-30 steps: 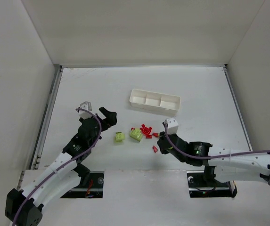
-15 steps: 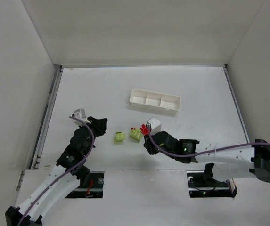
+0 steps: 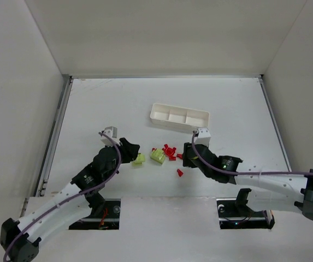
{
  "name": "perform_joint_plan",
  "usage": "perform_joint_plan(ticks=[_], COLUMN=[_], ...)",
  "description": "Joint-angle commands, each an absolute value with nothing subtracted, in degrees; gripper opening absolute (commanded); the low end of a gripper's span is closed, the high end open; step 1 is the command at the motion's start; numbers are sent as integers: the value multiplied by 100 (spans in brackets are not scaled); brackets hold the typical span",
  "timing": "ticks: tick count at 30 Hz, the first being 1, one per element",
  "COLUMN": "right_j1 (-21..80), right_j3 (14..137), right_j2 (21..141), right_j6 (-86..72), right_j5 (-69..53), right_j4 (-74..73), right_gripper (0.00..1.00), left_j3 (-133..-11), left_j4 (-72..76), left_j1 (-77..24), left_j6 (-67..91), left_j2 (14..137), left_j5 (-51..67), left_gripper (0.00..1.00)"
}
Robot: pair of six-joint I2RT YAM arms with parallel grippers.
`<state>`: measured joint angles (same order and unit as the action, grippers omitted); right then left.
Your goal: Sort the legos into containers by color
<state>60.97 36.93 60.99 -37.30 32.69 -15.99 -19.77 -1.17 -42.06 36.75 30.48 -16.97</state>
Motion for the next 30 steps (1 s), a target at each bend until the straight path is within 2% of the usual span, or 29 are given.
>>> perform_joint_plan(ticks=[1, 5, 7, 10, 18, 23, 30], right_j1=[6060, 6086, 6078, 6034, 5779, 5629, 5524], right_j3=[3656, 3604, 3525, 3481, 3384, 3314, 3270], right_j2=[6309, 6670, 6828, 6961, 7391, 7515, 7725], right_j6=[-4534, -4921, -4948, -5027, -4914, -4869, -4825], right_j5=[3718, 3569, 3551, 3411, 3296, 3349, 3314], right_j4=[-2495, -2532, -2409, -2163, -1311, -1082, -915], right_gripper=[60, 71, 73, 65, 60, 52, 45], left_j3=[-2285, -2469, -2514, -2575, -2531, -2513, -2680], left_j4=[631, 958, 1089, 1239, 1292, 1240, 1099], left_j1=[-4503, -4785, -4960, -5058, -5119, -5102, -5146], left_j6=[3498, 3524, 3507, 3516, 3551, 3612, 3647], left_j2=[3348, 3866, 4060, 4271, 4289, 4245, 4394], left_j5=[-1845, -1811, -1854, -1828, -1802, -1767, -1653], left_gripper=[40, 41, 42, 43, 46, 51, 52])
